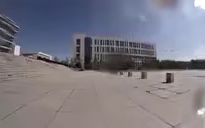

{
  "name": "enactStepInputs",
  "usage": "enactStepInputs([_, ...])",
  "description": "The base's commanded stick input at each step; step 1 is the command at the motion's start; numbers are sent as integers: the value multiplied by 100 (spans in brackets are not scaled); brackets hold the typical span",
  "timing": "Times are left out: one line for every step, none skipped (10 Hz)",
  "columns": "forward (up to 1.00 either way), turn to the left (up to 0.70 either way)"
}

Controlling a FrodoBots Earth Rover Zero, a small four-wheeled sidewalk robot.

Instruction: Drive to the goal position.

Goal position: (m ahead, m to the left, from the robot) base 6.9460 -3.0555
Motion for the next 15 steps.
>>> enactStepInputs([70,0])
enactStepInputs([70,0])
enactStepInputs([70,0])
enactStepInputs([70,0])
enactStepInputs([70,0])
enactStepInputs([70,0])
enactStepInputs([70,0])
enactStepInputs([70,0])
enactStepInputs([70,0])
enactStepInputs([70,0])
enactStepInputs([70,0])
enactStepInputs([70,0])
enactStepInputs([70,0])
enactStepInputs([70,0])
enactStepInputs([70,0])
